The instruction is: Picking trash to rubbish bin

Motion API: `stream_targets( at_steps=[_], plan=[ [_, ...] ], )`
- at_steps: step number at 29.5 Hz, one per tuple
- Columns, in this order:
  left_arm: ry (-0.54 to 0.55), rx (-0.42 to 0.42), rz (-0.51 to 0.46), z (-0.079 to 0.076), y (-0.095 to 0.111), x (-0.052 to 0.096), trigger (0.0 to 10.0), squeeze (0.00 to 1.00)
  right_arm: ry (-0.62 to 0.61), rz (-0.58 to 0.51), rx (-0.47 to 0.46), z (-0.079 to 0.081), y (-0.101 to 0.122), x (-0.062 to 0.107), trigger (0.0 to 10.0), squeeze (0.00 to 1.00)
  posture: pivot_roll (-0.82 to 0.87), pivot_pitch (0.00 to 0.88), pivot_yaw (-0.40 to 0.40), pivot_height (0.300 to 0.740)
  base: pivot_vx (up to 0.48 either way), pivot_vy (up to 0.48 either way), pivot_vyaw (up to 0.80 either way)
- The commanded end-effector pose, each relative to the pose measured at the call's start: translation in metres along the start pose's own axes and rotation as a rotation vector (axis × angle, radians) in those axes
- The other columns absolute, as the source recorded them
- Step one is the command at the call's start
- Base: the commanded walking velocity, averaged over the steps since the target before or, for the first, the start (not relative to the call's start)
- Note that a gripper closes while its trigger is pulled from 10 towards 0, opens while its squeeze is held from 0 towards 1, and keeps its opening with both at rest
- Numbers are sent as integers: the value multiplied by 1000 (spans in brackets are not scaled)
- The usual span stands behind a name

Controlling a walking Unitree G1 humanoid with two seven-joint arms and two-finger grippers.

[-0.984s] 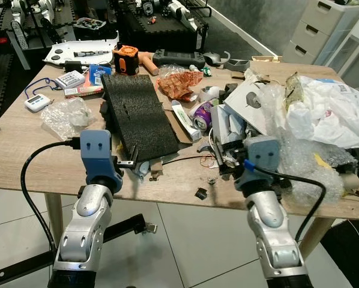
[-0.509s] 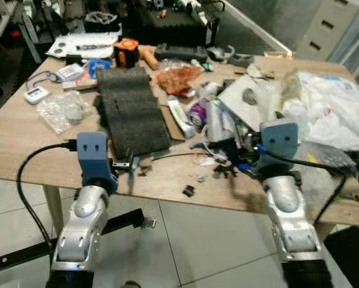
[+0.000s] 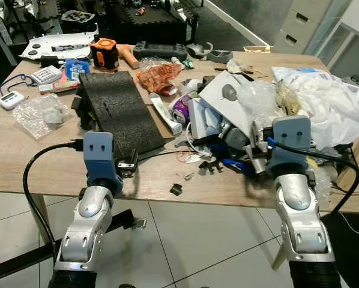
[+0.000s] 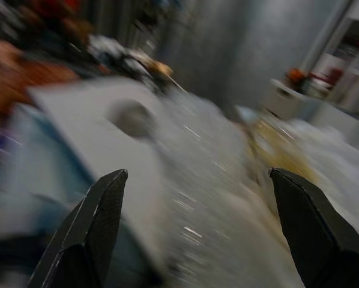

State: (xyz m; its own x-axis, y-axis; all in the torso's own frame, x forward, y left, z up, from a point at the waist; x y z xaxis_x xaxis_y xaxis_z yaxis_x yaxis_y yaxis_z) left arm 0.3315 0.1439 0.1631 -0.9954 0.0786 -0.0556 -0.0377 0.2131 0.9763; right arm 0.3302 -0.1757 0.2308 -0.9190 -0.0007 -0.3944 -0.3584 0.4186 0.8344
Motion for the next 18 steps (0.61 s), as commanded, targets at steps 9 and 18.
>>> stream_targets(
  at_steps=[9,18],
  plan=[
    [4,-8,25,2,-4,2,10000,0,-105,89,42,-22,11,-2,10000,0,-4,205,-7,740,0,0,0],
    [2,-12,28,4,-4,2,10000,0,-85,187,41,-43,11,7,10000,0,-7,202,-7,740,0,0,0]
  ],
)
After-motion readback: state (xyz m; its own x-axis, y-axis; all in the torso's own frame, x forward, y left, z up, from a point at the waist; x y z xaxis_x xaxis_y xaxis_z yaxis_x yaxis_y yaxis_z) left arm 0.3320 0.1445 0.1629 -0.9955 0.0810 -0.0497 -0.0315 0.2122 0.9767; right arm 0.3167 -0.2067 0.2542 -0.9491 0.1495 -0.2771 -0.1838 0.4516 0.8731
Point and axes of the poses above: a point about 5 cm out from each wrist's last joint towards the gripper, its own x axis pointing back from the gripper into the wrist, its own y axis along the axis of the wrist's last joint, z = x × y, the point moved 3 cm from there along -x, pointing out of the wrist towards the gripper, and after that the axes turned 9 degrees about x, right-handed, at the moved point
